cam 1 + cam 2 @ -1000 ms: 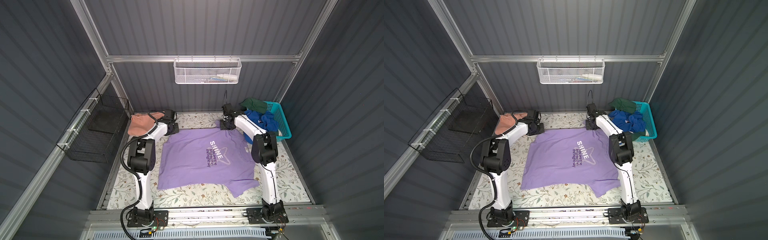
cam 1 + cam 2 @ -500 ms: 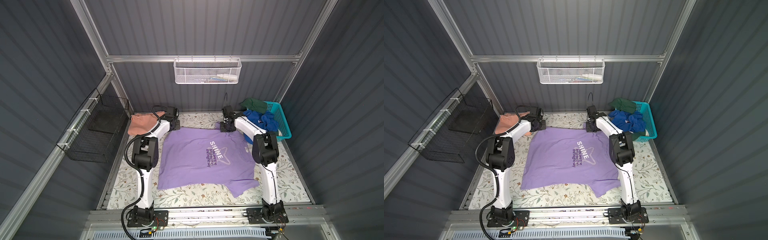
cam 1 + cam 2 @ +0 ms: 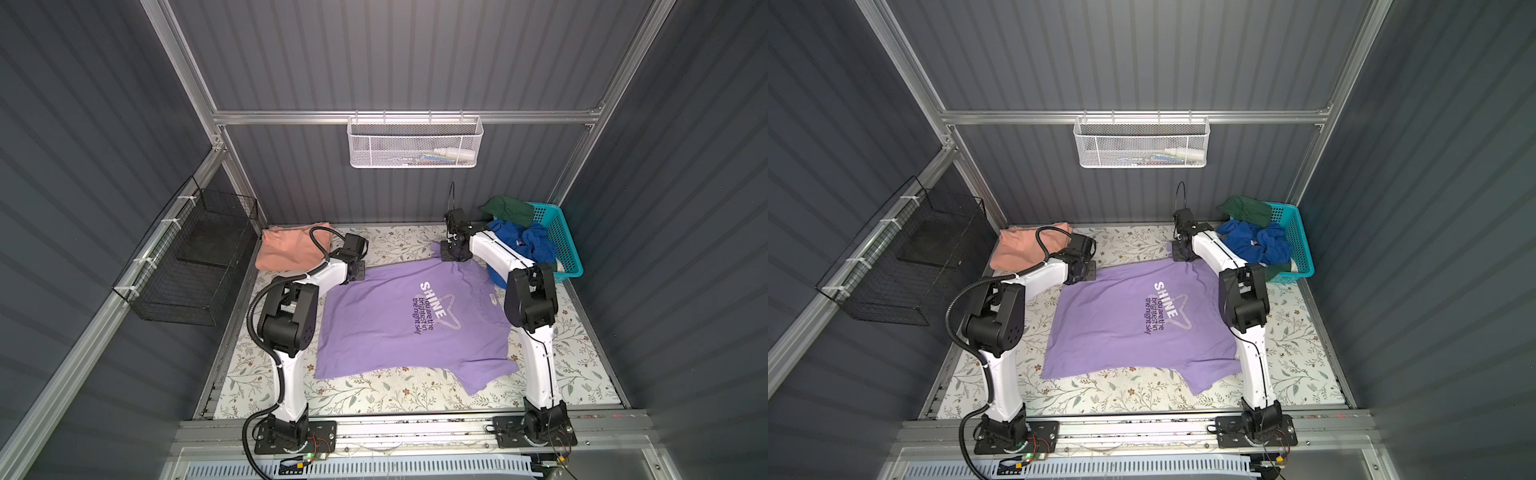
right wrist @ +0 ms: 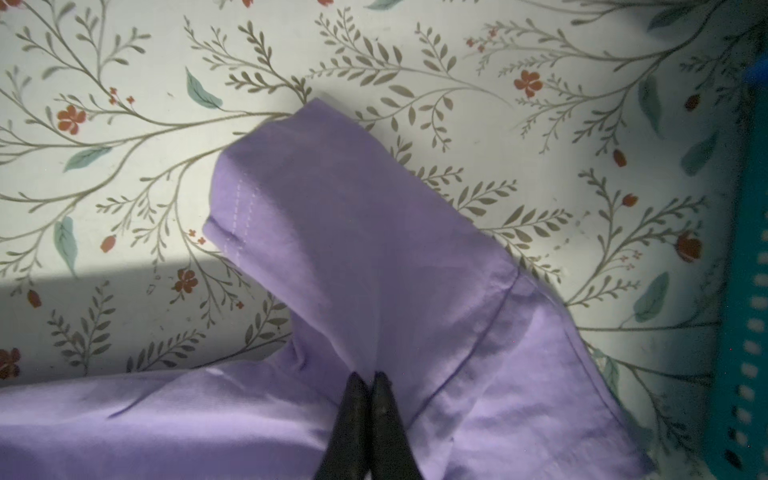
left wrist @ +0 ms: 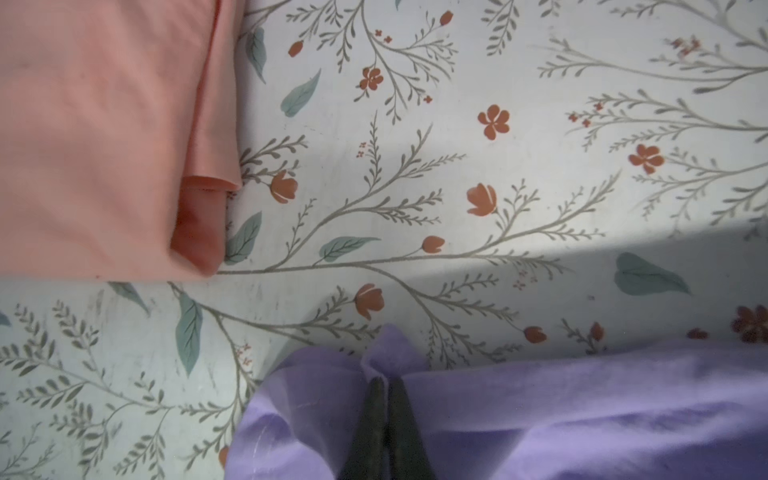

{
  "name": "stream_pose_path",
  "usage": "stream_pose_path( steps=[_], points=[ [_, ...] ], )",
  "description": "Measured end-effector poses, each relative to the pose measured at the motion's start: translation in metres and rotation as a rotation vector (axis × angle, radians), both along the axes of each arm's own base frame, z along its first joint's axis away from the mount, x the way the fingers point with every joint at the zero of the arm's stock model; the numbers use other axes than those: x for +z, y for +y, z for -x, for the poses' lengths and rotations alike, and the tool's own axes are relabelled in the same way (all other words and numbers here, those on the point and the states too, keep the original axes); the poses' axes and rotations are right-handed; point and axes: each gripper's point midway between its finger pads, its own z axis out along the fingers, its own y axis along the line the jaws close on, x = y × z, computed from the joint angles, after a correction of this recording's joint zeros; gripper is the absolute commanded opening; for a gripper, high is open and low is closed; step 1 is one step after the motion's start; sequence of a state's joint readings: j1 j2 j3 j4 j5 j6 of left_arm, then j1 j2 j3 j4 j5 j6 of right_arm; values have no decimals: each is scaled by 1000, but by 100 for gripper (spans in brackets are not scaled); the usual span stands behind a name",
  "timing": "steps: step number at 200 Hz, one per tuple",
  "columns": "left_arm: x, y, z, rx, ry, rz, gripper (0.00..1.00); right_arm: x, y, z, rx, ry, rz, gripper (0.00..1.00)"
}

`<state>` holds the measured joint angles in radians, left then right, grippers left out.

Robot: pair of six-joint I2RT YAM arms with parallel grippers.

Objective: Fold and stack the t-shirts

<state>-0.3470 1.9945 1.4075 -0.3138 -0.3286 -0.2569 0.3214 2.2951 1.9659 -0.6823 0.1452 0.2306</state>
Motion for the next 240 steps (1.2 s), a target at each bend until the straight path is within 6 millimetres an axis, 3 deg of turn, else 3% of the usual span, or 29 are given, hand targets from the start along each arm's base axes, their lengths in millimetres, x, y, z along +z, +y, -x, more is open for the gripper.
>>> stream_pose_path(
  steps=[42,92,101,125,170,195,200,208,240],
  points=[
    [6,7,24,40,-30,30,0,-25,-7,37,-7,84,25,0],
    [-19,5,66,86,1,88,0,-10,-14,70,-64,58,17,6],
    [-23,6,71,97,5,100,0,-11,-15,74,-79,58,11,12],
    [-29,8,78,122,8,125,0,-20,-20,89,-121,88,3,16],
    [-39,9,85,150,13,152,0,-37,-34,130,-196,153,-10,35],
    [-39,9,85,159,11,160,0,-37,-33,135,-210,162,-28,40],
    [-39,9,85,162,10,163,5,-36,-32,135,-213,162,-32,43],
    [-39,9,85,167,5,170,22,-35,-32,136,-216,163,-36,48],
    [-39,11,98,175,9,195,47,-18,-25,127,-207,142,-66,60]
  ],
)
